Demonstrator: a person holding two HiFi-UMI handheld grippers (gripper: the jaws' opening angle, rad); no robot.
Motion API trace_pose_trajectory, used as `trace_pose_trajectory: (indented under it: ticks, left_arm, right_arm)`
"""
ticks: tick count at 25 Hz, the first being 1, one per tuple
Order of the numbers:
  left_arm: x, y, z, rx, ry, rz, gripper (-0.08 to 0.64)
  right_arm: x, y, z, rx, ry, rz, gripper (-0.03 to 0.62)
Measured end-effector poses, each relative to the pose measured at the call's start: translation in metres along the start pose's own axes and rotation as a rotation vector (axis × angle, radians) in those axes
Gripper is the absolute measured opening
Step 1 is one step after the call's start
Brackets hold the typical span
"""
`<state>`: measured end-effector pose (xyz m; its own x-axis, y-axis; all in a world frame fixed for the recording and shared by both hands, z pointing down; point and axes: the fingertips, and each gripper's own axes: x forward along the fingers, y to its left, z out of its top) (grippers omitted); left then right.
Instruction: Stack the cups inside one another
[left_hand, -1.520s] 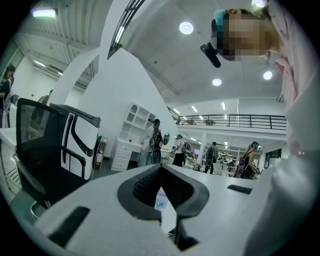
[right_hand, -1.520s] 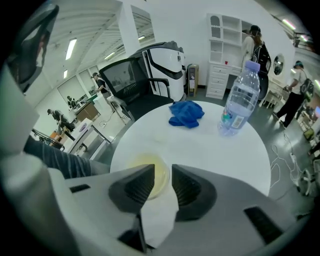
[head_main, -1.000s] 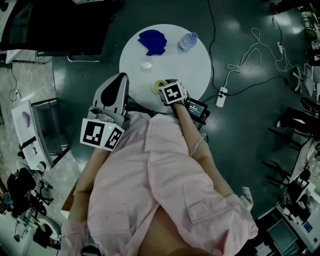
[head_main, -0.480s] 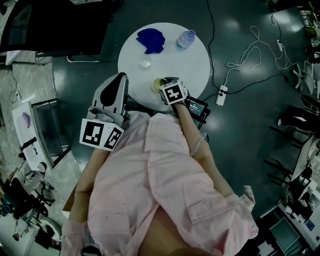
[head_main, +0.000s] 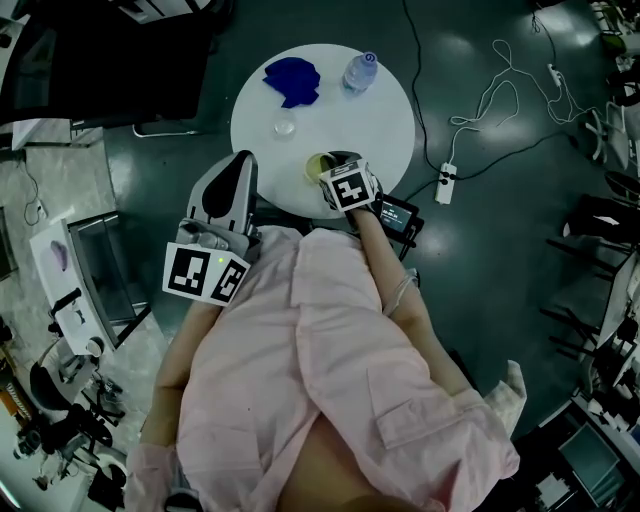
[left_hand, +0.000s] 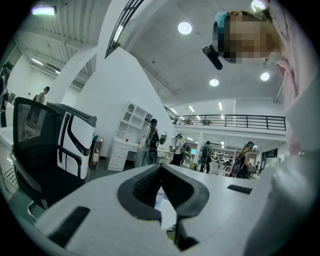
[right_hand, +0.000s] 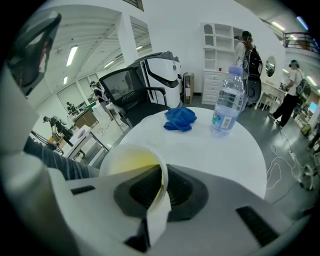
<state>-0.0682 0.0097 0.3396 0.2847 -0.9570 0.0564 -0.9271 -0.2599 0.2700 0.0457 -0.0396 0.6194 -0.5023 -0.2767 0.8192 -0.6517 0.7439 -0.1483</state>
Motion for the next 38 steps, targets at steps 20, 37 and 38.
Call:
trace_pose_trajectory:
  ticks: [20, 37, 38]
  left_arm:
    - [0.008, -0.017, -0.008, -0.005, 0.036, -0.088, 0.009]
    - [0.013, -0.016, -0.013, -0.021, 0.057, -0.103, 0.009]
    - [0.013, -0.016, -0.013, -0.023, 0.057, -0.104, 0.009]
  right_arm:
    - [-0.061, -0.001, 0.037, 0.114, -0.237, -0.026, 0.037]
    - [-0.162, -0.010, 0.077, 0.251, -0.557, -0.105, 0.037]
    - [-0.169, -0.011, 0.078, 0.257, -0.576, -0.112, 0.037]
